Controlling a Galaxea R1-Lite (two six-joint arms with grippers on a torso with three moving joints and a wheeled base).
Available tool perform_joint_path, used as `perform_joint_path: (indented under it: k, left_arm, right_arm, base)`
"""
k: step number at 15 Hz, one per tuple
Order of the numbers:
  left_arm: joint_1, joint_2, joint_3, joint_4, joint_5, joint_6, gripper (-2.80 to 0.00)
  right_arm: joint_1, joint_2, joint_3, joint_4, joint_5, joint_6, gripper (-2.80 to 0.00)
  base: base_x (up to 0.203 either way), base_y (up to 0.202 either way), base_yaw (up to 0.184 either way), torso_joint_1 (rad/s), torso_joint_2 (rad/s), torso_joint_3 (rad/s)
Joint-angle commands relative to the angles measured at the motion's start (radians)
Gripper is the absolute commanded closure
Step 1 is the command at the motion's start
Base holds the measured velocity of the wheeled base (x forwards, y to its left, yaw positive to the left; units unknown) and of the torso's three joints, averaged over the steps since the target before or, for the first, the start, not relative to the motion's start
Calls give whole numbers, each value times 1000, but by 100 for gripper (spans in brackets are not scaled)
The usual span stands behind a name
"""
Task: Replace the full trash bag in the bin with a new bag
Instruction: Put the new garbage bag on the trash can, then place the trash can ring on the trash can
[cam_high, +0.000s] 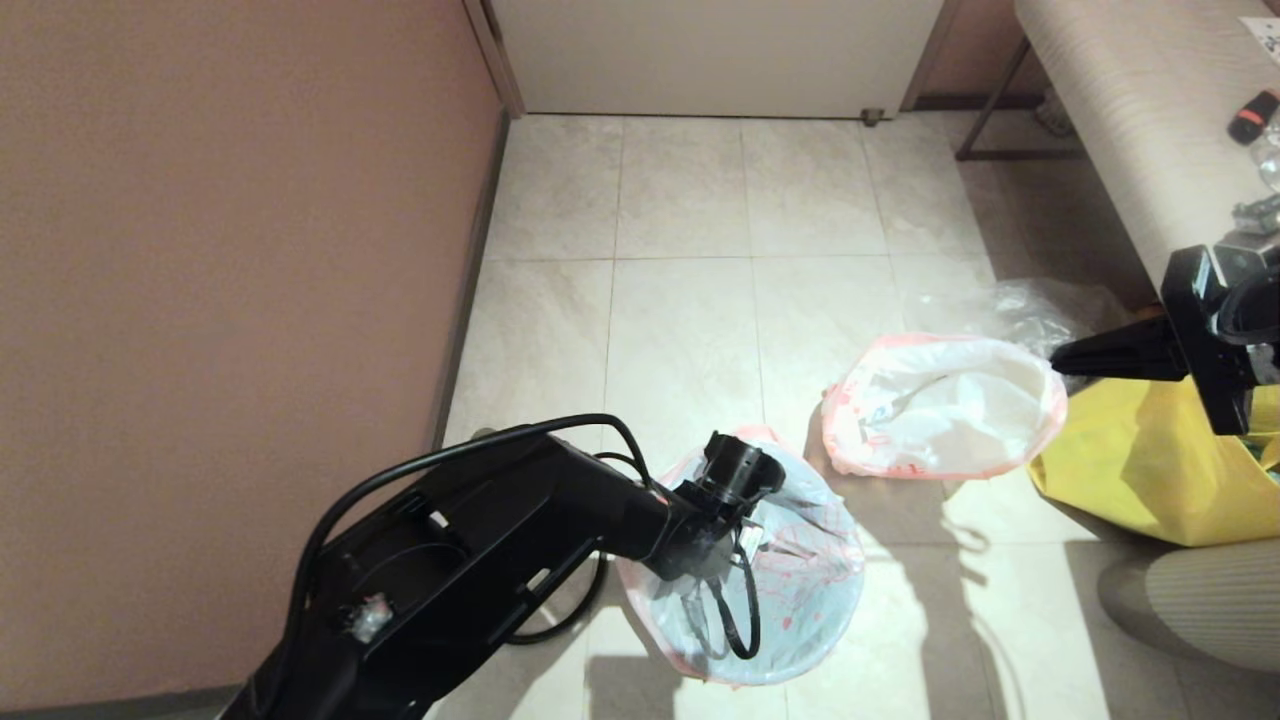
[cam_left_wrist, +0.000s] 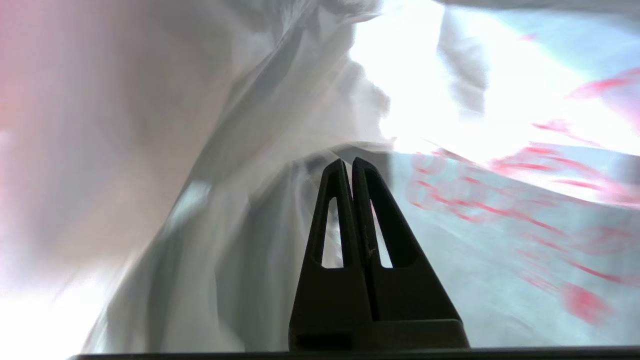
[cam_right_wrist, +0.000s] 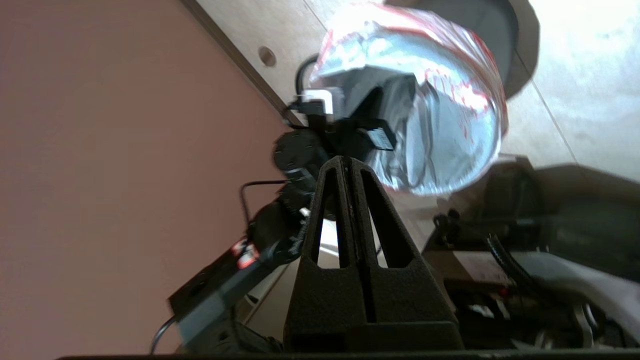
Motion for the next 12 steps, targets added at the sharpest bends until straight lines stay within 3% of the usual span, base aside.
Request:
perform_joint_path:
  k: [1, 5, 8, 10, 12]
  left_arm:
    - [-21, -111, 58, 1, 4, -54, 0]
    - [-72, -379, 213, 42, 7, -175, 0]
    - [-113, -592, 305, 223, 28, -300, 0]
    - [-118, -659, 375, 378, 81, -412, 0]
    - [-99, -696, 452, 415, 109, -475, 0]
  right_arm:
    - [5, -14, 2, 31, 2, 5, 0]
    - [10, -74, 20, 144, 0, 4, 0]
    - [106, -188, 104, 188, -52, -38, 0]
    - [162, -279, 135, 271, -111, -106, 0]
    - [184, -389, 149, 349, -184, -148, 0]
  base:
    - [0, 0, 0, 0, 0, 0]
    - [0, 0, 0, 0, 0, 0]
    - [0, 0, 0, 0, 0, 0]
    - [0, 0, 0, 0, 0, 0]
    - [0, 0, 0, 0, 0, 0]
